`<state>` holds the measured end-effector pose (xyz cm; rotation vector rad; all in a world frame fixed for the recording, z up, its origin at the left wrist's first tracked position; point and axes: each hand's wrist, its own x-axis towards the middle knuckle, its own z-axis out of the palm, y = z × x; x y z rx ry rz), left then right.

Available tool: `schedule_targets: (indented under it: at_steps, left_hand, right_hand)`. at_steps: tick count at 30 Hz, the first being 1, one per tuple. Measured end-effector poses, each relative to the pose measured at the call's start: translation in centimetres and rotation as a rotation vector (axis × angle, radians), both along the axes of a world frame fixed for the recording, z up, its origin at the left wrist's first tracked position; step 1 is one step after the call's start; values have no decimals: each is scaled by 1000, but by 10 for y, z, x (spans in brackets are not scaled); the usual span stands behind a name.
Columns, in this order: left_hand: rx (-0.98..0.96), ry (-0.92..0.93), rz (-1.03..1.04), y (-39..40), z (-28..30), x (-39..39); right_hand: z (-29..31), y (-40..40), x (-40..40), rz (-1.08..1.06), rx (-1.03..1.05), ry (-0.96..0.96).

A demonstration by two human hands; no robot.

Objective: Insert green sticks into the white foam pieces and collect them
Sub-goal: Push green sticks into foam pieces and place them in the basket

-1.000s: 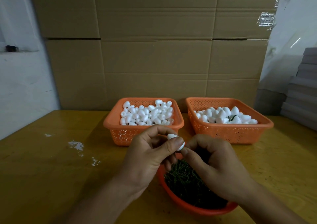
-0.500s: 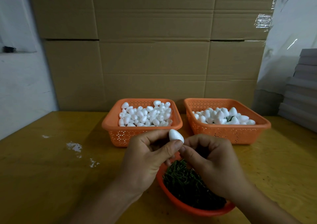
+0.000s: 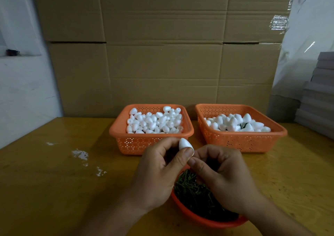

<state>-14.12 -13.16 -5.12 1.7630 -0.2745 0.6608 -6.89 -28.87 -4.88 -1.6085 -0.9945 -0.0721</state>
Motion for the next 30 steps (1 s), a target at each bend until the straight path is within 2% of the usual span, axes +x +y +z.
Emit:
schedule_targets:
  at_steps: [8,11,13,17,21,30]
  left_hand:
    - [-47,22,-3,0,-1,1]
    - [-90,75,0,-2,-4,2]
    - [-94,102,34,-2,-6,2]
    - [-97,123,48,-4,-8,3]
    - [-78,130,46,-5,-9,3]
    - [-78,121,70,-3,-9,4]
  right_hand:
    - [4,1,3,20,32,83]
    - [7,0,9,-36,41,96]
    - [10,-3,21,-147,16,89]
    - [16,-15,68,-501,-46,10]
    - [17,-31,123,-753,-195,-13]
    - [22,-32,185,-1041,-635,21]
